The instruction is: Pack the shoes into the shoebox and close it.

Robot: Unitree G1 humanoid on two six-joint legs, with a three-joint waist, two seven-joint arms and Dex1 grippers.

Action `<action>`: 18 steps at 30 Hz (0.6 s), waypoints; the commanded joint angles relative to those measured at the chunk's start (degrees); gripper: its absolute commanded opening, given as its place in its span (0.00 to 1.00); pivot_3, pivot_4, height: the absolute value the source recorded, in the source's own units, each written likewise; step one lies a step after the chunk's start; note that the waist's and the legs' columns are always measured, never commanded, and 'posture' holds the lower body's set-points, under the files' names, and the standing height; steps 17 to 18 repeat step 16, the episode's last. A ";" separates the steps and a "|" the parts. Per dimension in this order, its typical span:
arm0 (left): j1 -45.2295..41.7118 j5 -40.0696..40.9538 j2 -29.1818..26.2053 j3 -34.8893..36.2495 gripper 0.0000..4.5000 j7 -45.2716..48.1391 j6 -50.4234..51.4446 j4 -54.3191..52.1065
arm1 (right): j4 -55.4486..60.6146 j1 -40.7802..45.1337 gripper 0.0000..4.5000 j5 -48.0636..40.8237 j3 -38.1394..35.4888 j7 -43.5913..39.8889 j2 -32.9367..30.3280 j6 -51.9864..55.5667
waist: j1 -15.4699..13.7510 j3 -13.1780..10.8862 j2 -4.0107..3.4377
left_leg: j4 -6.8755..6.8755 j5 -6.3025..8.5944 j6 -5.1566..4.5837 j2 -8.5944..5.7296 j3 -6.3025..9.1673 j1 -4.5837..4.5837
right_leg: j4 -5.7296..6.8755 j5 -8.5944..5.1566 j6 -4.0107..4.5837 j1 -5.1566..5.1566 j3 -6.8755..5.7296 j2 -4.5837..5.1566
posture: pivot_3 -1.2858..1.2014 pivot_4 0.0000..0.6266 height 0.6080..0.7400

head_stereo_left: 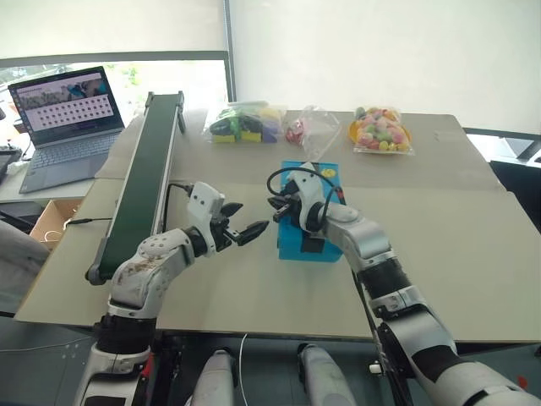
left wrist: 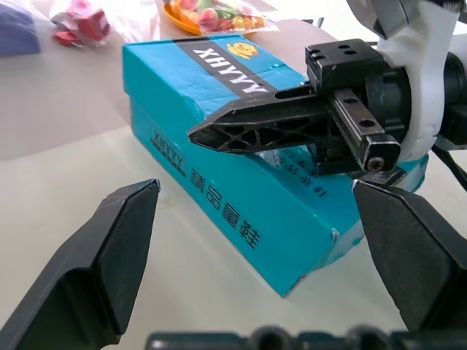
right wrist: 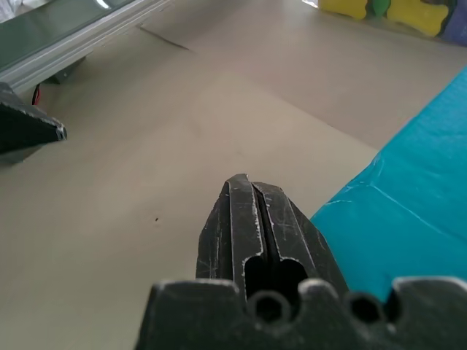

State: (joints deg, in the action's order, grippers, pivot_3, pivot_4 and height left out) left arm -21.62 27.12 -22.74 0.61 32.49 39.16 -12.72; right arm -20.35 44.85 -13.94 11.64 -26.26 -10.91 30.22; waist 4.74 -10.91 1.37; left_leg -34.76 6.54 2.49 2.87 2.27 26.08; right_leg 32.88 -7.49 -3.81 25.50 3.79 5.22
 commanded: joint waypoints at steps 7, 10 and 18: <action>3.02 1.17 1.22 3.97 1.00 -3.03 -1.64 -5.36 | 9.82 3.22 0.01 -10.36 -22.31 11.54 0.74 7.31 | -0.71 0.00 0.00 | 0.00 -0.01 -0.01 0.00 0.00 0.18 | 0.24 0.00 0.00 0.36 0.00 -0.01 | 0.52 0.24 1.00; 3.53 1.32 1.70 4.23 1.00 -3.33 -1.73 -5.70 | 9.63 2.27 0.01 -9.02 -23.80 12.71 -1.97 6.98 | -0.96 0.00 0.00 | 0.01 -0.01 -0.01 0.00 0.00 0.22 | 0.25 0.00 0.00 0.44 0.00 0.00 | 0.52 0.24 1.00; 4.65 1.19 2.55 4.22 1.00 -2.53 -3.66 -6.08 | 7.87 -0.66 0.01 -5.66 -20.75 11.78 -4.29 6.08 | -0.51 0.00 0.00 | -0.03 -0.02 -0.02 0.00 -0.02 0.21 | 0.23 0.00 0.00 0.51 0.03 -0.02 | 0.52 0.24 1.00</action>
